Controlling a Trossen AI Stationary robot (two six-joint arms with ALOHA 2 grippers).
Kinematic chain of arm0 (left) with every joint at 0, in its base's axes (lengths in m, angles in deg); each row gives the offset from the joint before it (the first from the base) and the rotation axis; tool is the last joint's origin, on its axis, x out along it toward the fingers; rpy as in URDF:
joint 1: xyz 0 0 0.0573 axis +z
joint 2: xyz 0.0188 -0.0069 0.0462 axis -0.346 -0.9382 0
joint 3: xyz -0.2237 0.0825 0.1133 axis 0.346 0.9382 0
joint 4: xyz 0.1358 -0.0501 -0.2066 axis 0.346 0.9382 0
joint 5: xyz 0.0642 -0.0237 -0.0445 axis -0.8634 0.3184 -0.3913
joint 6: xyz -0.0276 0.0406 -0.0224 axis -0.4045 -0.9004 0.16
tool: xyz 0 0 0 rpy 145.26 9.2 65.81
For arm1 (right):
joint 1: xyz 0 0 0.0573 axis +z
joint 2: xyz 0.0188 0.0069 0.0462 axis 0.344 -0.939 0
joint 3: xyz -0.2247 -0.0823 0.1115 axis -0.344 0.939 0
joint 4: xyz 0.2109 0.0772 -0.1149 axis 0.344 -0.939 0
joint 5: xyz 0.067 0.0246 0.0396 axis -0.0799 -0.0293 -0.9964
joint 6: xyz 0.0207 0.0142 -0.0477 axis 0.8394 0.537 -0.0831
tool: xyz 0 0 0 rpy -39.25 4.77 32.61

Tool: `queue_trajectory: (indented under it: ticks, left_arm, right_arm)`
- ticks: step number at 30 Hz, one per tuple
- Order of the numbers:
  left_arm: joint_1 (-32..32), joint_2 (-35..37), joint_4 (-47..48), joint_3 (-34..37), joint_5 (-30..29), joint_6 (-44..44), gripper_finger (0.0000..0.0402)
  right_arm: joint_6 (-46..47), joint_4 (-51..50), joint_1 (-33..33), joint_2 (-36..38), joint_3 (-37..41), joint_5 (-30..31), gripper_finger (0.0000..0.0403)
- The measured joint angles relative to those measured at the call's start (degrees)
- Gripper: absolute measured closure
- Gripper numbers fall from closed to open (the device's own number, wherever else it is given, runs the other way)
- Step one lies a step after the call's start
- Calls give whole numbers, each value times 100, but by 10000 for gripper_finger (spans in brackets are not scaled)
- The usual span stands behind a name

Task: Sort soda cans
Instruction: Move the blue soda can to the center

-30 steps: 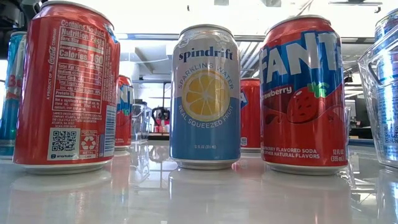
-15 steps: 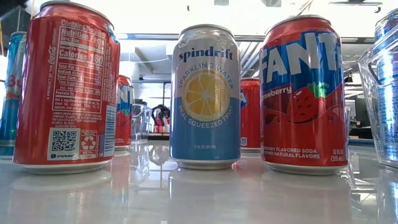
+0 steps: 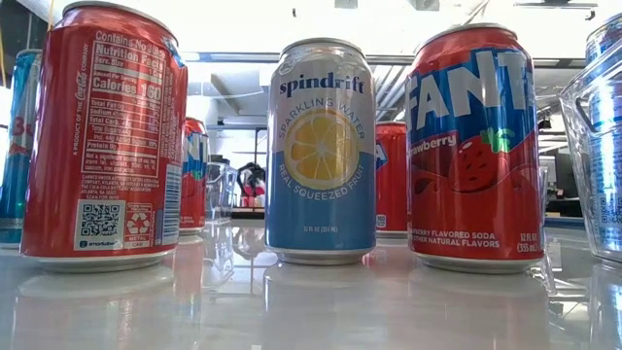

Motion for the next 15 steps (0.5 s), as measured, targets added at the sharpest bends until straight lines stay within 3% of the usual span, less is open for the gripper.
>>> queue_trajectory:
  ticks: [5, 8, 15]
  left_arm:
    - [-555, -707, 2324, -1265, -1314, 253, 193]
    - [-931, -1024, 3475, -1714, -1404, 1233, 193]
    - [-2169, -1696, 5397, -1729, -1409, 4087, 196]
  right_arm:
    - [279, -24, 86, -2, 205, 8, 77]
    - [378, 31, 144, -2, 328, 42, 77]
    - [350, 130, 197, -4, 513, 549, 77]
